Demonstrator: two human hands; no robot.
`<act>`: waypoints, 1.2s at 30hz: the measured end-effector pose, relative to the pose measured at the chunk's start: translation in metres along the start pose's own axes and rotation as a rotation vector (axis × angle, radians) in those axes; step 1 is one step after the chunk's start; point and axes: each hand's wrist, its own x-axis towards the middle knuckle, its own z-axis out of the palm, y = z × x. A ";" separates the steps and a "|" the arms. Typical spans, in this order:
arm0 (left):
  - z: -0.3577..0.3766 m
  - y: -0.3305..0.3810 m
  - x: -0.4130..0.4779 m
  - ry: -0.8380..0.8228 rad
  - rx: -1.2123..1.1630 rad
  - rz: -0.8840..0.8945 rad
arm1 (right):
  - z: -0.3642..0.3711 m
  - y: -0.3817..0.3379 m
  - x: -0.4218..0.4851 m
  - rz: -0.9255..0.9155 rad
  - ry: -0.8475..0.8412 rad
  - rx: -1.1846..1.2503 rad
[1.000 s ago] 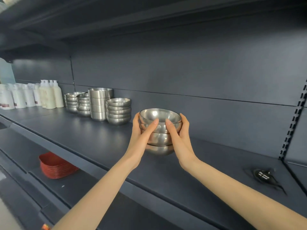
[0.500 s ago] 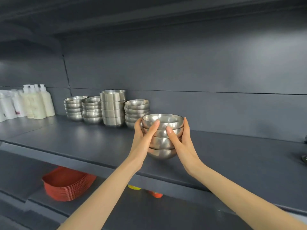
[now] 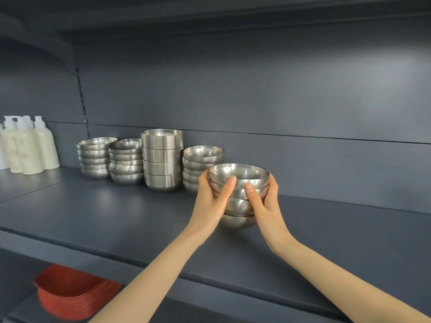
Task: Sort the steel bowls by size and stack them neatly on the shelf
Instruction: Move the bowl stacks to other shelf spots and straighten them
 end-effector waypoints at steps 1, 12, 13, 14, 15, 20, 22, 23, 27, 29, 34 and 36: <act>0.001 -0.004 0.005 -0.001 0.014 0.007 | -0.001 0.003 0.005 -0.005 0.000 -0.003; -0.003 -0.021 0.062 0.020 0.099 0.127 | -0.002 0.018 0.051 -0.081 0.039 -0.072; -0.001 -0.026 0.066 0.014 0.091 0.116 | -0.004 0.022 0.054 -0.069 0.049 -0.082; 0.001 -0.030 0.070 0.006 0.083 0.105 | -0.006 0.026 0.057 -0.056 0.061 -0.089; 0.004 -0.035 0.074 -0.004 0.076 0.084 | -0.009 0.030 0.059 -0.044 0.073 -0.097; 0.016 -0.059 0.089 -0.077 0.103 0.015 | -0.022 0.044 0.064 0.009 0.134 -0.143; 0.018 -0.062 0.091 -0.091 0.094 0.026 | -0.025 0.047 0.064 0.011 0.144 -0.159; 0.017 -0.061 0.091 -0.098 0.088 0.029 | -0.025 0.047 0.065 0.007 0.145 -0.168; 0.014 -0.056 0.095 -0.085 0.094 0.071 | -0.017 0.041 0.070 -0.052 0.166 -0.140; 0.009 -0.044 0.102 -0.069 0.124 0.126 | -0.009 0.030 0.078 -0.103 0.171 -0.127; -0.013 0.011 0.139 0.010 0.171 0.319 | 0.017 -0.010 0.117 -0.244 0.190 -0.090; -0.025 0.030 0.159 0.038 0.184 0.319 | 0.029 -0.025 0.139 -0.260 0.169 -0.079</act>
